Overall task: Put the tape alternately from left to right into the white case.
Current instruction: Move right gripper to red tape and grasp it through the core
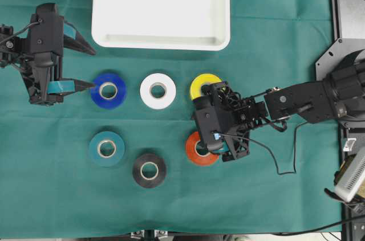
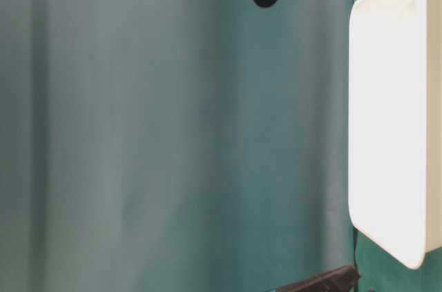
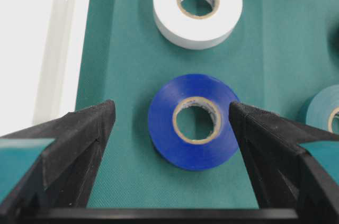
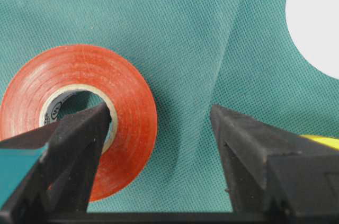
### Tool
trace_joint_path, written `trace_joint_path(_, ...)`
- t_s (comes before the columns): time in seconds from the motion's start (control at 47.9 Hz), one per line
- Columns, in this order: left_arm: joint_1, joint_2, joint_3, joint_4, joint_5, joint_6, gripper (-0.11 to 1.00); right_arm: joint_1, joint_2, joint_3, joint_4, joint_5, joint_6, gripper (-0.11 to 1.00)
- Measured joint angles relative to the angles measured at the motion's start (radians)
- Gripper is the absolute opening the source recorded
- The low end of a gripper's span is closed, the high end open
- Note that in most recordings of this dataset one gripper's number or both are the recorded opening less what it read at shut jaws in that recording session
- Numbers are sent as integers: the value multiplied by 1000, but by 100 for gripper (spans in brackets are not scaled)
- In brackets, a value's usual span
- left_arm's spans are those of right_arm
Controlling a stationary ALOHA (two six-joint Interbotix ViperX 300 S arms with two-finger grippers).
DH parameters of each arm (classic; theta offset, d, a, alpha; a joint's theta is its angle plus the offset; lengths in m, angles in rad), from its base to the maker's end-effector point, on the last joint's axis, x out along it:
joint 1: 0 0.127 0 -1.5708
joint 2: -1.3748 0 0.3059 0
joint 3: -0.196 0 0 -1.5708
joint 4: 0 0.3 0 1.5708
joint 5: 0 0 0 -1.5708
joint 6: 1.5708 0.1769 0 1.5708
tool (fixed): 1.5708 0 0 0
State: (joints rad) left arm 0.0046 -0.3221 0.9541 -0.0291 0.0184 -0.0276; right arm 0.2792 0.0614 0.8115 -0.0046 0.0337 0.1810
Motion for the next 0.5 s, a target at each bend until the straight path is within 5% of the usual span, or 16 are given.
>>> trace_joint_path(0.272,0,0,0,0,0,-2,54,6,2,-6,0,2,-2,26)
trace_joint_path(0.501,0,0,0,0,0,-2,54,6,2,-14,0,6,-3,25)
